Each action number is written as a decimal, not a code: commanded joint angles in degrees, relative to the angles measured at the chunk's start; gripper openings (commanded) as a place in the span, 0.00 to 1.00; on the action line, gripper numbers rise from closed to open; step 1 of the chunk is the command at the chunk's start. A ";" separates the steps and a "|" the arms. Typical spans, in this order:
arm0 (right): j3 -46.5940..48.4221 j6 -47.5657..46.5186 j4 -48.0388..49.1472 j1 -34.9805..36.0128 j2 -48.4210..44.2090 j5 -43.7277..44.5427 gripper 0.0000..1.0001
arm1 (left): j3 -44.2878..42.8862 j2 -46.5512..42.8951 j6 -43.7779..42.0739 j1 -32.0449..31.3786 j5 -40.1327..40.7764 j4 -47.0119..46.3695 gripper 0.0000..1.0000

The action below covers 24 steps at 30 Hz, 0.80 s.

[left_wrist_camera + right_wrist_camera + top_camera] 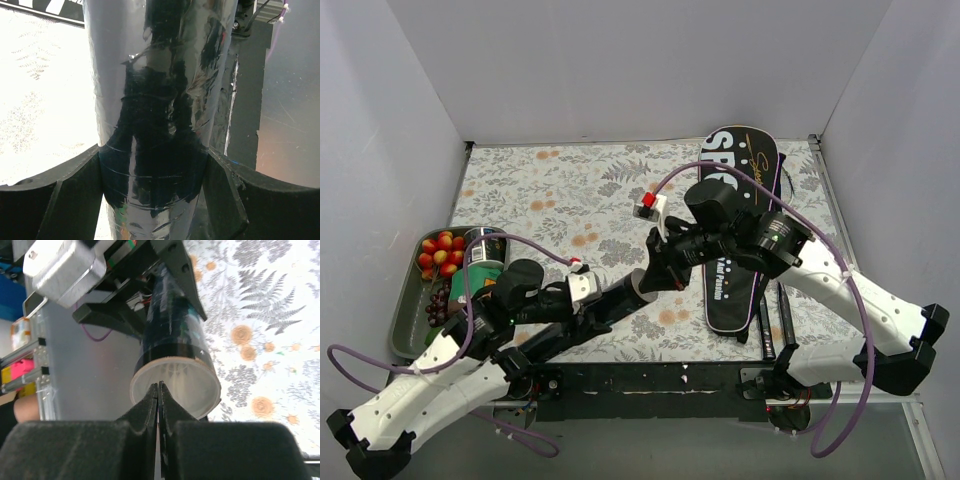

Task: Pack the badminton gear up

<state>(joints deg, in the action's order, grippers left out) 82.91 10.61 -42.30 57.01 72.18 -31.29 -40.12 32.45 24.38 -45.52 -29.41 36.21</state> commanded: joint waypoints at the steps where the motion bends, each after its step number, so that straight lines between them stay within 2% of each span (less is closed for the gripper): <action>1: 7.33 -1.12 -4.01 1.44 2.09 11.84 0.09 | -3.04 0.51 2.69 -0.10 -2.23 -10.28 0.19; 2: 10.48 -0.60 -4.19 1.35 2.00 16.21 0.15 | -2.95 0.69 2.78 -0.10 -1.88 -10.37 0.19; 7: 18.06 1.16 -3.49 1.08 -0.64 34.94 0.29 | -1.98 2.44 5.58 -0.01 1.89 -11.51 0.19; 8: 18.86 1.17 -3.31 0.99 -0.90 36.72 0.32 | -2.33 2.88 5.85 -0.10 2.77 -11.94 0.19; 10: 19.83 0.99 -2.18 0.99 -1.78 40.06 0.33 | -4.43 5.68 6.64 -0.10 6.28 -12.21 0.21; 12: 16.43 1.60 0.45 0.99 -4.32 42.97 0.33 | -7.06 11.89 7.26 -0.01 10.67 -10.90 0.27; 17: 9.38 3.01 6.26 0.99 -11.17 47.54 0.31 | -20.95 28.00 6.03 -0.01 17.97 -2.82 0.23; 20: 6.56 3.45 6.45 0.99 -13.81 48.42 0.29 | -24.82 33.81 5.68 0.60 20.61 -4.38 0.22; 23: 4.29 4.32 5.39 0.99 -15.48 48.43 0.29 | -28.68 38.28 5.50 4.11 21.15 -6.58 0.24; 24: 3.40 4.59 5.30 0.99 -16.10 48.43 0.29 | -30.18 39.52 5.76 7.34 20.45 -6.59 0.24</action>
<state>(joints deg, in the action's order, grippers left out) 89.12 13.52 -39.40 57.87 57.93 14.59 -63.53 69.38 30.28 -43.92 -11.77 31.14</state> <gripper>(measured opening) 0.295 0.660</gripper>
